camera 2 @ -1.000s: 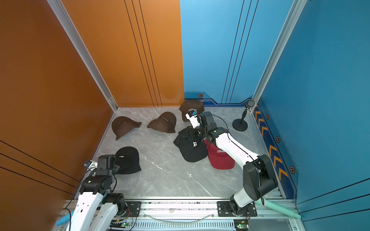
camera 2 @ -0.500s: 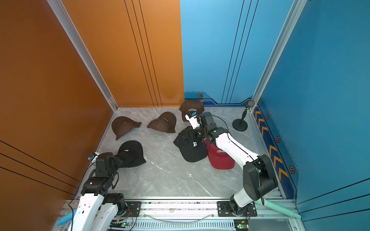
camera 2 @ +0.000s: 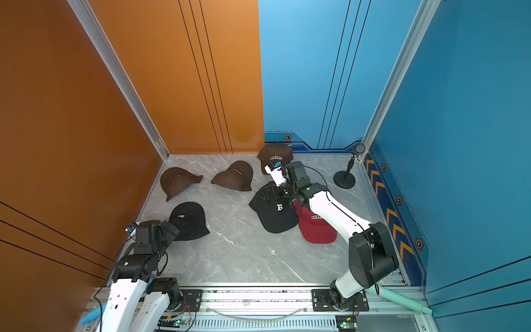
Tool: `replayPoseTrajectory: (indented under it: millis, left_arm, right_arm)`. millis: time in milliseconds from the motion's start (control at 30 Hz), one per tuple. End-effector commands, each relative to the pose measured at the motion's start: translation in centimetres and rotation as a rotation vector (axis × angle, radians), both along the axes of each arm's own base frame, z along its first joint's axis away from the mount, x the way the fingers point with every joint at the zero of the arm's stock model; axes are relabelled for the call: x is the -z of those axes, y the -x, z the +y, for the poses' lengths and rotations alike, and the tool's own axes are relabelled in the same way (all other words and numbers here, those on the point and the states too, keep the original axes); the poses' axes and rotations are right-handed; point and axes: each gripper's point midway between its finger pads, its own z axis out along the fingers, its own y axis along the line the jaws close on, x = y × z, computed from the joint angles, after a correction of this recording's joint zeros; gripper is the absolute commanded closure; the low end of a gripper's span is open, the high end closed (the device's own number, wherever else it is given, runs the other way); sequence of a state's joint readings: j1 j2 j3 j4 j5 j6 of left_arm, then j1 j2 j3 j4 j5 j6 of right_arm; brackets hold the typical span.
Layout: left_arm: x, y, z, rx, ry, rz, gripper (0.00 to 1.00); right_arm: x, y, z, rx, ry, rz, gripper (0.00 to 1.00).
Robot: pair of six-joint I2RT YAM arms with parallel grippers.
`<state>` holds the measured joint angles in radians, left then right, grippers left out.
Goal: Stack the baseball caps by color
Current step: Move the baseball cap to the center of the board, then pick up the baseball cap from the center of the board.
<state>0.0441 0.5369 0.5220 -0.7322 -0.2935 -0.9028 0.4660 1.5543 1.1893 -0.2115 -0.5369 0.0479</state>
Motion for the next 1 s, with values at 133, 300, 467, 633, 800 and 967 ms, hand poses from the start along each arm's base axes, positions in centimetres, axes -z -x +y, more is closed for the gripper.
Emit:
replayPoseTrajectory:
  millis: [133, 300, 467, 633, 800, 967]
  left_arm:
    - [3.4, -0.7, -1.2, -0.022, 0.151, 0.003, 0.02]
    - [3.8, -2.8, -1.2, -0.029, 0.183, -0.112, 0.02]
    - [4.3, -4.1, -0.8, -0.042, 0.173, -0.181, 0.02]
    - [3.2, -4.5, -0.1, -0.053, 0.135, -0.247, 0.04]
    - [1.5, -4.8, 0.4, -0.057, 0.097, -0.311, 0.12]
    - [0.5, -5.6, 0.3, -0.038, 0.105, -0.368, 0.5]
  right_arm:
    - [-0.6, 1.0, 0.3, -0.045, -0.001, -0.003, 0.0]
    - [-0.5, 1.1, 0.3, -0.051, 0.002, -0.003, 0.0]
    - [-0.5, 1.1, 0.6, -0.06, -0.003, 0.001, 0.0]
    - [-0.3, 1.2, 0.8, -0.07, 0.002, 0.006, 0.0]
    - [-0.5, 1.4, 1.1, -0.081, 0.0, 0.004, 0.0]
    - [-0.5, 1.5, 1.4, -0.091, 0.004, 0.004, 0.0]
